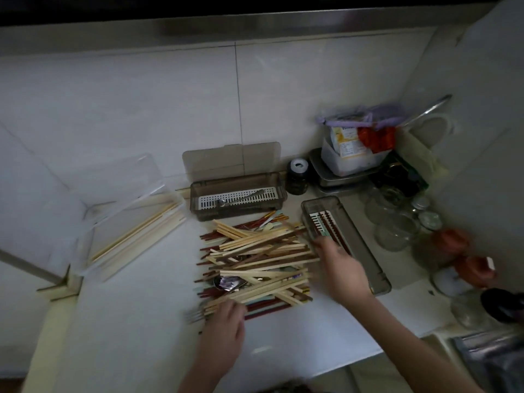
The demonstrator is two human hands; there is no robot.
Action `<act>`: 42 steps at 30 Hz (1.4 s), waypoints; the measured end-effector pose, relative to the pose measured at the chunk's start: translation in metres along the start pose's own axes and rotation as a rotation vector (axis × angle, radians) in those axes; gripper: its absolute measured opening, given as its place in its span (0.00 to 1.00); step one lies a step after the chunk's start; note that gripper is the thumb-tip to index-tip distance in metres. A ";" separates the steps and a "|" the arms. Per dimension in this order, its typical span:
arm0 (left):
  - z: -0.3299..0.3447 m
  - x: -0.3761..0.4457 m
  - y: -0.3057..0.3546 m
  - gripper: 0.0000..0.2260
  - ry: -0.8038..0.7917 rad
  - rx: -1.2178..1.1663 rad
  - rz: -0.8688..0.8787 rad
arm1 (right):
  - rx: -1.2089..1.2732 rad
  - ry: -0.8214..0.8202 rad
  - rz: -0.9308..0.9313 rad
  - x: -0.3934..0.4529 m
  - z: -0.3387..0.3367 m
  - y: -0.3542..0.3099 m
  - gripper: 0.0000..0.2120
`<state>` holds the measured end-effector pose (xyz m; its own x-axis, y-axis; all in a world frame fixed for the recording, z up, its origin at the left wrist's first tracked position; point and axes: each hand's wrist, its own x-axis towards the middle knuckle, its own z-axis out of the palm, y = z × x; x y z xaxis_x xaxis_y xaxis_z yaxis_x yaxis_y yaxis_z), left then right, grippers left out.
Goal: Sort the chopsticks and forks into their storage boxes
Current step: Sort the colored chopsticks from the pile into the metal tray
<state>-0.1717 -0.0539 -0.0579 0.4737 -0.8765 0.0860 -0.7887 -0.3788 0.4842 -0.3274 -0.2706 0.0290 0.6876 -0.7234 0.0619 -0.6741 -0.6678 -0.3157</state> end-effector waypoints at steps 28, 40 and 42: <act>0.019 0.031 -0.002 0.28 -0.156 0.427 0.427 | 0.100 0.094 -0.167 -0.036 0.043 -0.016 0.13; -0.004 0.037 0.001 0.05 0.329 0.317 0.477 | 0.081 -0.218 -0.176 -0.040 0.077 -0.027 0.12; -0.005 0.036 0.000 0.08 0.413 0.309 0.426 | 0.092 -0.243 -0.159 -0.035 0.064 -0.022 0.12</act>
<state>-0.1526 -0.0842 -0.0502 0.1587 -0.8057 0.5707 -0.9869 -0.1467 0.0673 -0.3190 -0.2192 -0.0271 0.8342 -0.5409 -0.1072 -0.5335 -0.7424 -0.4053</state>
